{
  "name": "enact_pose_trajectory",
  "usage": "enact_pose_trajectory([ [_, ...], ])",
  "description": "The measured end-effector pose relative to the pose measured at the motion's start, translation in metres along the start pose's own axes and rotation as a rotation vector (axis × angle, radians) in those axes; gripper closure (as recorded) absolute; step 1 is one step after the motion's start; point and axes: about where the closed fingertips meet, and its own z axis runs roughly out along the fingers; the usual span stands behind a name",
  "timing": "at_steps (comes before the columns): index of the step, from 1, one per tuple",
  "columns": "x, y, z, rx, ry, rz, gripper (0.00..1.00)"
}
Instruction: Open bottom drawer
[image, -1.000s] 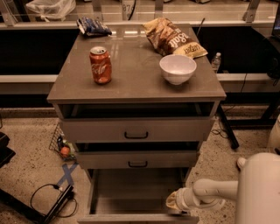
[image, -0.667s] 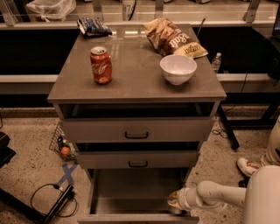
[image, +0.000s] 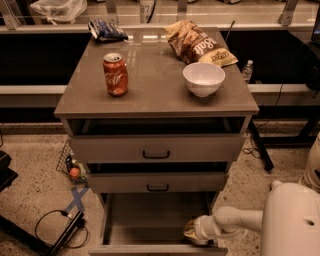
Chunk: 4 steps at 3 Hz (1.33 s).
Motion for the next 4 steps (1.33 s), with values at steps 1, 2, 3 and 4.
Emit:
enact_pose_trajectory([
  [1, -0.009, 0.008, 0.025, -0.030, -0.022, -0.008, 1.00],
  [2, -0.013, 0.020, 0.032, -0.049, -0.033, -0.012, 1.00],
  [3, -0.009, 0.045, 0.031, -0.077, -0.028, 0.011, 1.00],
  [4, -0.003, 0.078, 0.032, -0.118, -0.029, 0.057, 1.00],
])
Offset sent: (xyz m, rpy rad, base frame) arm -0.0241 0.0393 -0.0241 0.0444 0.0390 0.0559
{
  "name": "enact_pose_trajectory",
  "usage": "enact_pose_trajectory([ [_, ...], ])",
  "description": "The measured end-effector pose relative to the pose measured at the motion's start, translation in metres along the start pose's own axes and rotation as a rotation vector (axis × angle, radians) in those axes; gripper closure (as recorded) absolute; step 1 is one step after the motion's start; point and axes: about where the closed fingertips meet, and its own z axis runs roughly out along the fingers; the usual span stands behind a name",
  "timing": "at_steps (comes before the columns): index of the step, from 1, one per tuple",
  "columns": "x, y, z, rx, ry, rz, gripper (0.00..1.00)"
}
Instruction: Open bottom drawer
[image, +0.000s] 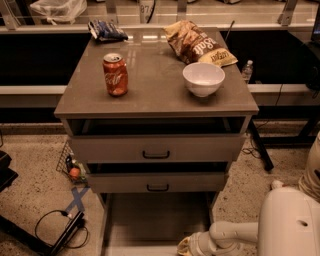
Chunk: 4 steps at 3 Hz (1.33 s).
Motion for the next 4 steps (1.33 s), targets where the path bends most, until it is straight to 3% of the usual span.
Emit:
enact_pose_trajectory([
  [1, 0.0074, 0.0228, 0.0034, -0.034, 0.000, 0.041, 1.00],
  [2, 0.0058, 0.0231, 0.0016, -0.035, -0.001, 0.041, 0.98],
  [4, 0.0049, 0.0252, 0.0033, -0.039, -0.002, 0.042, 0.53],
])
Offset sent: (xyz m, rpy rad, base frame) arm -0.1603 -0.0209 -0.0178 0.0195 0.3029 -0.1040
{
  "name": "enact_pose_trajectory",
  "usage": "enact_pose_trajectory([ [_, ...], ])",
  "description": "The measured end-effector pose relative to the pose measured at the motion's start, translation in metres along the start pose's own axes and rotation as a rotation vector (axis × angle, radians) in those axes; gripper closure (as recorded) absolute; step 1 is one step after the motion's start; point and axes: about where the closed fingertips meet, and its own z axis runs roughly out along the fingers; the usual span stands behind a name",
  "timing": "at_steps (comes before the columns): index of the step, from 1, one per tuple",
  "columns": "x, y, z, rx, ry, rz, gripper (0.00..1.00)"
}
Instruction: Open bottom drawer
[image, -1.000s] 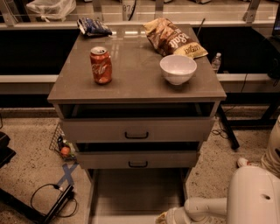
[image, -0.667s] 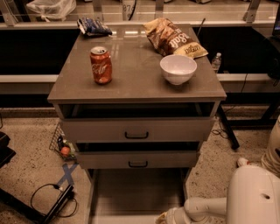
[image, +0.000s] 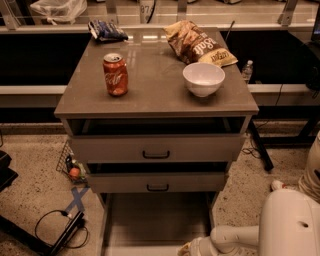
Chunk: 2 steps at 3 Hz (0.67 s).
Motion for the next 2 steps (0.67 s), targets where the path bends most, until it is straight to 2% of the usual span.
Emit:
enact_pose_trajectory([
  [2, -0.0006, 0.0015, 0.0012, -0.003, -0.001, 0.000, 0.07],
])
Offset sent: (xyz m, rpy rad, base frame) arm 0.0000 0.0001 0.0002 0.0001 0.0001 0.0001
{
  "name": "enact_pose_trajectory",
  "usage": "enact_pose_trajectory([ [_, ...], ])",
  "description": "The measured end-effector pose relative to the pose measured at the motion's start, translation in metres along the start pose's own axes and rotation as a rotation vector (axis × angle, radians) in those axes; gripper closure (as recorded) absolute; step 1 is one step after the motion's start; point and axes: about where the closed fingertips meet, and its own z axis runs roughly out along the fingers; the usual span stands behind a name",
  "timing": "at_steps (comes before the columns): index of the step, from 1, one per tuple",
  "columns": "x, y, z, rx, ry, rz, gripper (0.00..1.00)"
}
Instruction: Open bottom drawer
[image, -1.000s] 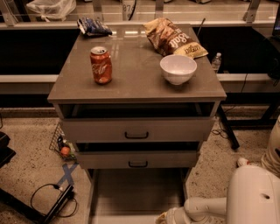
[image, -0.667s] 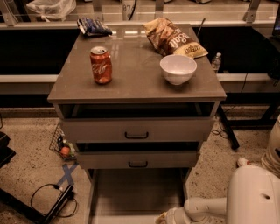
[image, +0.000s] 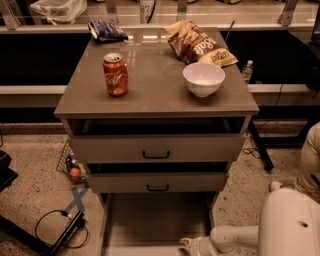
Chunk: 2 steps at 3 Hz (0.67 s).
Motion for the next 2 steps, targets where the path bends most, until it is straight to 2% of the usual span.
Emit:
enact_pose_trajectory([
  [1, -0.0008, -0.0001, 0.0008, -0.001, 0.000, 0.000, 0.00],
  [2, -0.0008, -0.0001, 0.0008, -0.001, 0.000, 0.000, 0.00],
])
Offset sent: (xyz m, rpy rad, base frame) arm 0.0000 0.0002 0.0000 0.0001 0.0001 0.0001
